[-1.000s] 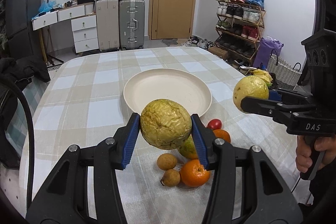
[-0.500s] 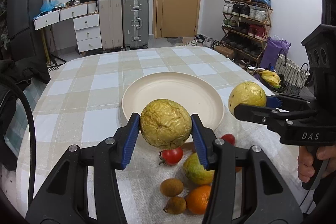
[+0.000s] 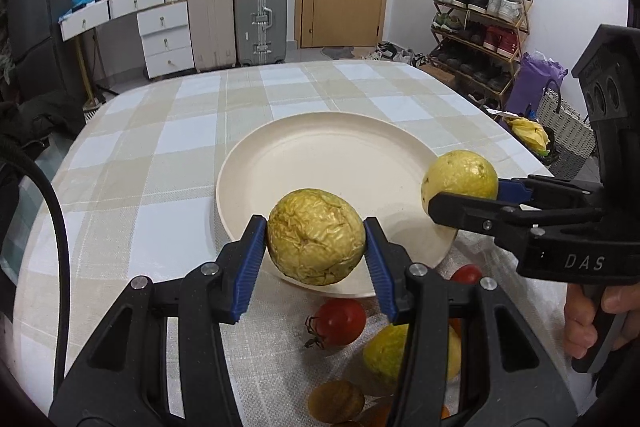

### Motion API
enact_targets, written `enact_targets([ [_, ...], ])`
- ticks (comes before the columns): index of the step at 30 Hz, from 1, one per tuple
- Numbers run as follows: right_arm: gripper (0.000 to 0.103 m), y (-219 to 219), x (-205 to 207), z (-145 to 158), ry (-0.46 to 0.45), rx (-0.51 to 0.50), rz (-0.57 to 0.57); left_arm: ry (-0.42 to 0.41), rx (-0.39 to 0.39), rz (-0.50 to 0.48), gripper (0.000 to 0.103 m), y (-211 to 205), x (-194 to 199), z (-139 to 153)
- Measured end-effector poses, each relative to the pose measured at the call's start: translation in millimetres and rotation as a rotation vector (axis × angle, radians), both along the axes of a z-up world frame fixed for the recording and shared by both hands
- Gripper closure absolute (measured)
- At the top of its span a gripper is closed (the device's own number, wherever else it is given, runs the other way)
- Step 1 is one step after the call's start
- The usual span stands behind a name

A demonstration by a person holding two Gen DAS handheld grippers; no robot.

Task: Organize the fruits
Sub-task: 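Carry both fruits over the white plate and open both tools to release them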

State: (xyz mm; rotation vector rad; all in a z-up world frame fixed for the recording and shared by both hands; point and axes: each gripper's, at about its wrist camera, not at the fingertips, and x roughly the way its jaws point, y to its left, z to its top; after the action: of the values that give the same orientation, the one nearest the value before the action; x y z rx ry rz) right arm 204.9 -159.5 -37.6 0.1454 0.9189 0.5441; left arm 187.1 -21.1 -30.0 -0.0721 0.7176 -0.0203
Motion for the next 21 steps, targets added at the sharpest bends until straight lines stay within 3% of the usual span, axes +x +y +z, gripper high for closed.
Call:
enact_targets([
  [13, 0.047, 13.1, 4.8, -5.5, -0.013, -0.035, 0.017, 0.04, 0.04, 0.005, 0.057, 1.6, 18.0, -16.2],
  [18, 0.047, 7.1, 0.0, -2.6, -0.025, -0.03, 0.005, 0.005, 0.037, -0.001, 0.056, 4.2, 7.9, -9.8],
  [20, 0.046, 3.7, -4.4, -0.5, -0.034, -0.038, 0.003, -0.006, 0.04, -0.001, 0.048, 5.5, 1.4, -6.3],
  [21, 0.041, 1.4, -7.9, 1.3, -0.043, -0.039, 0.002, -0.014, 0.04, 0.005, 0.037, 7.0, -1.4, -4.8],
])
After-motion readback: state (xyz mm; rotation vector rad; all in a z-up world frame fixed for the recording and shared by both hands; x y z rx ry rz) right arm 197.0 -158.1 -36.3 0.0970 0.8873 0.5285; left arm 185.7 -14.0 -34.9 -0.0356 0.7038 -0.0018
